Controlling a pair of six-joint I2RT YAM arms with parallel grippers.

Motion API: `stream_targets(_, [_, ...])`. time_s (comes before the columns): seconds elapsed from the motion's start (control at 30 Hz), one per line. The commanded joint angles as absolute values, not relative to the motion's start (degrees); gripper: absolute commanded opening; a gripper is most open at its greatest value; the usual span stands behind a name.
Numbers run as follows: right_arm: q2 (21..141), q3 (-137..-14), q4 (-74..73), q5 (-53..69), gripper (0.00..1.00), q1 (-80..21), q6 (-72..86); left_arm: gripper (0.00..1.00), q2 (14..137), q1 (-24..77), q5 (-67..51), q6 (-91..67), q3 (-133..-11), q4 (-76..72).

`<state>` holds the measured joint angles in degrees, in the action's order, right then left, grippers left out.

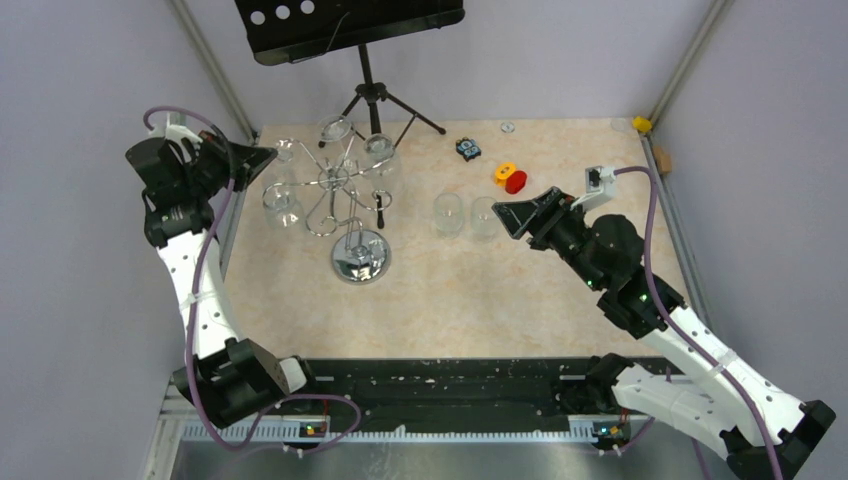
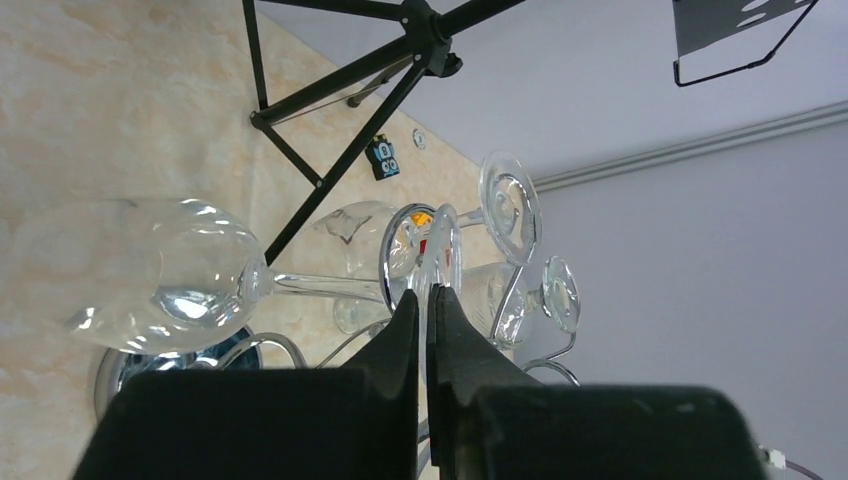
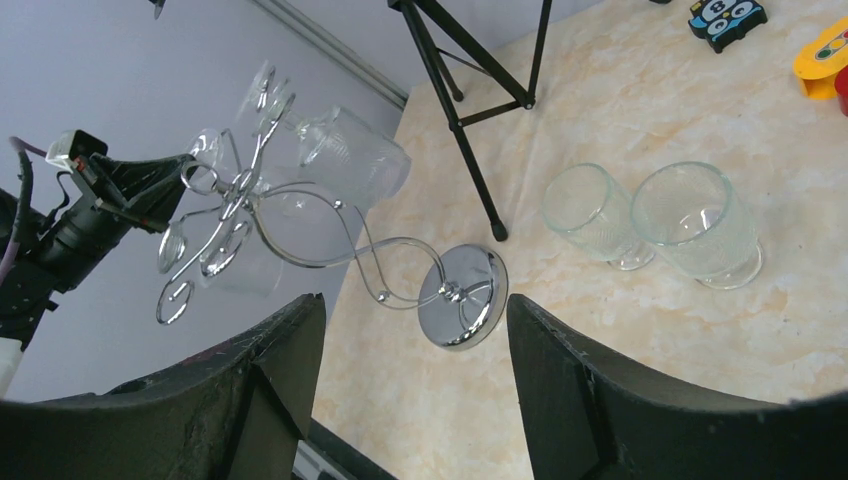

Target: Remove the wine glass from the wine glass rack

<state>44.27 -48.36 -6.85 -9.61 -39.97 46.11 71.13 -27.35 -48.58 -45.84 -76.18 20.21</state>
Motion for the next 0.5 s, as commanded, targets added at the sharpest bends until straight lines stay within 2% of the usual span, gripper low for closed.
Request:
stream_targets(0.0, [43.3,-48.4,-4.8,-10.6,0.67,-39.6,46.0,0.0,69.6,-27.6,-51.2,-48.0,-76.7,16.0])
stream_targets(0.47, [43.2,-48.0,-4.1,-10.5,0.66,-39.6,46.4,0.0,67.7,-27.5,-50.5,-61.1,-73.9,0.7])
